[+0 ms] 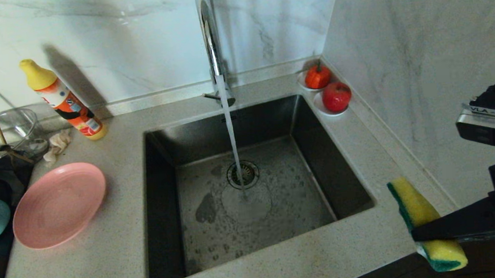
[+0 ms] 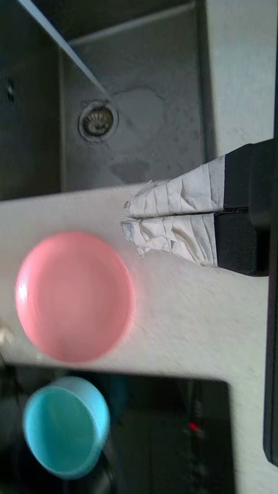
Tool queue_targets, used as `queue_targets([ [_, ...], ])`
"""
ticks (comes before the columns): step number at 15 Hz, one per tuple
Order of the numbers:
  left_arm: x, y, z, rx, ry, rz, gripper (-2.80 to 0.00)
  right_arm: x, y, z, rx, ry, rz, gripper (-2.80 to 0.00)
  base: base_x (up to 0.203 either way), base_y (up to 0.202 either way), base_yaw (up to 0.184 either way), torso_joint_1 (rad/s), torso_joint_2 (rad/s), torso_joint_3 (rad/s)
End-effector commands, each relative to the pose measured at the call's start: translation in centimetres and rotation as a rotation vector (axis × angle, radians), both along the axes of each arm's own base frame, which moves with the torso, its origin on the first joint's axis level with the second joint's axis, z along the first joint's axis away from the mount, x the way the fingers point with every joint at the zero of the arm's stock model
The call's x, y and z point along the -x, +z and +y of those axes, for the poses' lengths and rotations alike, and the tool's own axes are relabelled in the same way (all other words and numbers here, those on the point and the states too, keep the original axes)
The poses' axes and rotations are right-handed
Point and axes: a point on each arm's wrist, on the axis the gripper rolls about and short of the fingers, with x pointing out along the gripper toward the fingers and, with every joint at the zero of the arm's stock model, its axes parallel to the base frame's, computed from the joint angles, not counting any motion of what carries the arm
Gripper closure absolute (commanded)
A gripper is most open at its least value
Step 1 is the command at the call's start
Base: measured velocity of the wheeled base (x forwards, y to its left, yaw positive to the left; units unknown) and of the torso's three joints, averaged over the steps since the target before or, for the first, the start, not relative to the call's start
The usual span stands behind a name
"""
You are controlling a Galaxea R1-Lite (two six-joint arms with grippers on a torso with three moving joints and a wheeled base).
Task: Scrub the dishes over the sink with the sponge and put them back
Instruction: Put down the sponge
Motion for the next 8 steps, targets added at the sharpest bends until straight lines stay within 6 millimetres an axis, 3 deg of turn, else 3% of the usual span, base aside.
queue_targets([
  [1,2.6,-3.0,0.1,-0.001,0.011,-0.046,0.0,0.4,-0.1,-0.2,-0.001,0.0,0.004,0.0,0.0,0.0,0.0,0.0,0.0,0.0],
  [8,4.6,-13.4,0.0,-0.095,-0.039,-0.024,0.0,0.6,-0.4,-0.4,0.004,-0.003,0.006,0.0,0.0,0.0,0.0,0.0,0.0,0.0],
])
